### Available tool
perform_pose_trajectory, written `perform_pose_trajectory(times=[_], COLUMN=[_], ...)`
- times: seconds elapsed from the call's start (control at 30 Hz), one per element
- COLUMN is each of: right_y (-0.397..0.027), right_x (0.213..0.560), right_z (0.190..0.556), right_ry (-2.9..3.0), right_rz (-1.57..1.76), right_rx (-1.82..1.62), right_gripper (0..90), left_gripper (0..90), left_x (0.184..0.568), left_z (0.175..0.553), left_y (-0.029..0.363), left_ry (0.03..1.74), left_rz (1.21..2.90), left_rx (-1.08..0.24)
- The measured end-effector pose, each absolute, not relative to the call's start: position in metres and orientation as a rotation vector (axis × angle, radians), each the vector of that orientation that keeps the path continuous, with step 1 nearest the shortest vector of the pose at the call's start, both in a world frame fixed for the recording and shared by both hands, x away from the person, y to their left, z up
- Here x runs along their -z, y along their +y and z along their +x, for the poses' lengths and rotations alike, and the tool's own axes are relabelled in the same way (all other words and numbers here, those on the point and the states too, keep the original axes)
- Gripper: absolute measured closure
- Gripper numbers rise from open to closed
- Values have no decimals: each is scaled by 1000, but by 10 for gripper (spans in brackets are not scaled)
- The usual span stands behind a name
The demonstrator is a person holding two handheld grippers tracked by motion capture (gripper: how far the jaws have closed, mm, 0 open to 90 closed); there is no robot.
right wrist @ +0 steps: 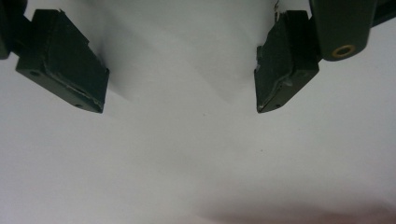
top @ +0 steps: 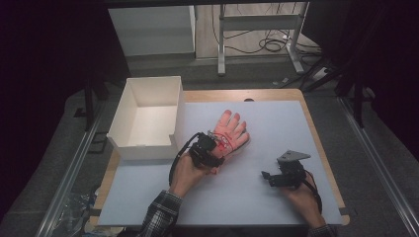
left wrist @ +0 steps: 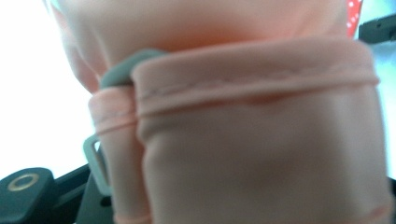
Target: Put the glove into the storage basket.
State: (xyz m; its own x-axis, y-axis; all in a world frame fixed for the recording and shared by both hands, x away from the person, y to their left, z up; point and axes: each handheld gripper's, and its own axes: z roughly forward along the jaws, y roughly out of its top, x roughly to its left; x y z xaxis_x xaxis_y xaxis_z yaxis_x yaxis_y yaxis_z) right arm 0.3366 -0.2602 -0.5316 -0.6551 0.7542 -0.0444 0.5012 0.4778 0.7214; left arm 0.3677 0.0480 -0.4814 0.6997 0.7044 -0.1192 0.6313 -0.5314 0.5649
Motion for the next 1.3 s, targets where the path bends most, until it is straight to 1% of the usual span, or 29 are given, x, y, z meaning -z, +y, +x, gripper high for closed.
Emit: perform_pose_trajectory(times=[0.63,1.03,1.3], right_y=[-260,-260,-260], right_x=[532,532,532], right_z=[337,336,336], right_ry=[2374,2370,2370], right_rz=[1052,1055,1053], right_rx=[-986,-991,-989], right_gripper=[181,181,181], left_gripper=[494,494,491], left_x=[422,399,377], left_z=[391,404,413], left_y=[58,69,80], left_ry=[1058,1110,1154], left_rz=[2311,2288,2253], left_rx=[-208,-236,-285])
